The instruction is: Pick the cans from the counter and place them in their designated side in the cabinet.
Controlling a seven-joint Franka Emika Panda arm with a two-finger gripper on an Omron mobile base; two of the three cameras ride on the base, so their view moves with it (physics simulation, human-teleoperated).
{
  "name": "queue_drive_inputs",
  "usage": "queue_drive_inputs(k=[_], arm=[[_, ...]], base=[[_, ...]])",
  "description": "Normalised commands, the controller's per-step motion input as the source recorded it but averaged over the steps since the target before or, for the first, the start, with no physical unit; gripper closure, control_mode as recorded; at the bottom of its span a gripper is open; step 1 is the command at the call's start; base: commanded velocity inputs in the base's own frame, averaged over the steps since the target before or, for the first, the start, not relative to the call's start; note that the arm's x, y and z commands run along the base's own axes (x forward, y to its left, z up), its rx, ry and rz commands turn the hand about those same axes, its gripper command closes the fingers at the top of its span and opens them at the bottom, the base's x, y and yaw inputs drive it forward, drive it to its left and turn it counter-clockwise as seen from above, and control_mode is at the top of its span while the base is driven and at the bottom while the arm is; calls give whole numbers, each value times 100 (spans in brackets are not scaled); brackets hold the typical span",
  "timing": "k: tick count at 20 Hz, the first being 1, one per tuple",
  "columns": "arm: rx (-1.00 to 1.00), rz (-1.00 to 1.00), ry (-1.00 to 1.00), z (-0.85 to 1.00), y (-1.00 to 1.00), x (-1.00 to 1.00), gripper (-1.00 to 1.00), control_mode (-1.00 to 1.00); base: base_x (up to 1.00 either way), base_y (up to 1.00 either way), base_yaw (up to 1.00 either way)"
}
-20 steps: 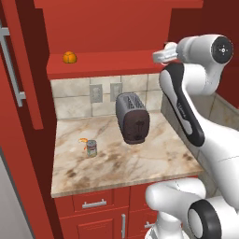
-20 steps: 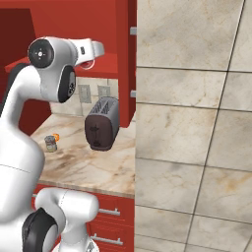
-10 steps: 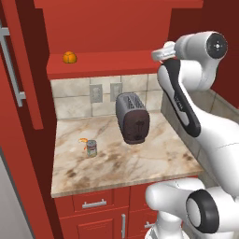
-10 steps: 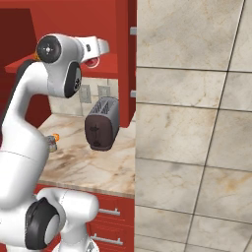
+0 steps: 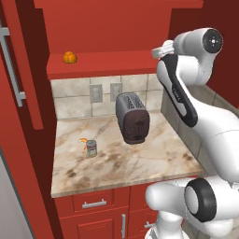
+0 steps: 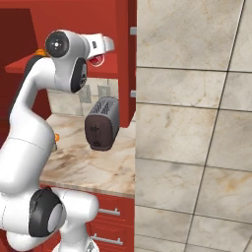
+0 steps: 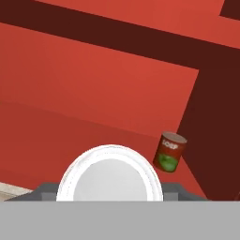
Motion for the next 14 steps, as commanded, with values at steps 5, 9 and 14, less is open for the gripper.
queue_drive_inputs(k=[5,9,14], arm=[[-1,0,3,0,-6,24,100,-100],[-2,0,3,-2,-8,19,100,-100],[-2,0,2,-4,-10,16,100,-100]], base=[[0,0,0],[0,0,0],[0,0,0]])
